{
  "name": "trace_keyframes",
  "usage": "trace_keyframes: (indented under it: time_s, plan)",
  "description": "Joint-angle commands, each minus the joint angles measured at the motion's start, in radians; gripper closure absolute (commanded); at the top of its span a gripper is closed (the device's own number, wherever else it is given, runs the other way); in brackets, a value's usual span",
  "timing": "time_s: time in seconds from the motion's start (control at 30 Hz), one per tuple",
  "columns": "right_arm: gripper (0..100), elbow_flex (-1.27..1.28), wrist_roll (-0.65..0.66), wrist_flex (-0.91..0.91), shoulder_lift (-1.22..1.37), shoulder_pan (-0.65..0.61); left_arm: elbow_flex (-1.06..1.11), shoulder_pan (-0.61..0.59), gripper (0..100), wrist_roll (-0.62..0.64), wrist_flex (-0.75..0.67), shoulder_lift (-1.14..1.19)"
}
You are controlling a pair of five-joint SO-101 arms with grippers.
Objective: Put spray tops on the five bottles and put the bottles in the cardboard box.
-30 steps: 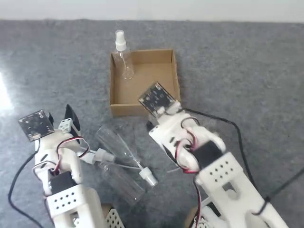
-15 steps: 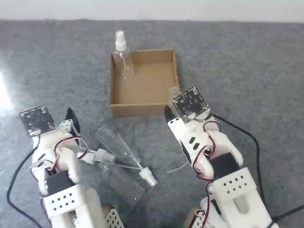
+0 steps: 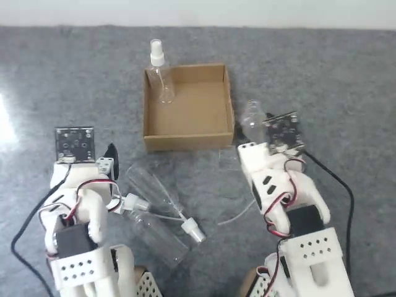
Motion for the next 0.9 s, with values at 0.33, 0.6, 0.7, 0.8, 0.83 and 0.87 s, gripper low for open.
trace_keyframes:
  time_s: [0.33, 0.6, 0.7, 0.8, 0.83, 0.87]
  plan:
    - [90.9, -0.009, -0.077, -0.025, -0.093, 0.143, -0.283, 0.201, 81, -0.261, 0.253, 0.284]
    - [90.9, -0.009, -0.074, -0.027, -0.093, 0.145, -0.417, 0.388, 81, -0.434, 0.397, 0.529]
    - [90.9, -0.011, -0.075, -0.028, -0.094, 0.171, -0.415, 0.446, 81, -0.512, 0.408, 0.594]
    - [90.9, -0.011, -0.077, -0.054, -0.094, 0.203, -0.409, 0.491, 81, -0.585, 0.410, 0.666]
    - [90.9, -0.009, -0.078, -0.059, -0.091, 0.206, -0.409, 0.503, 81, -0.603, 0.410, 0.692]
    - [90.9, -0.009, -0.078, -0.061, -0.088, 0.208, -0.410, 0.517, 80, -0.618, 0.419, 0.720]
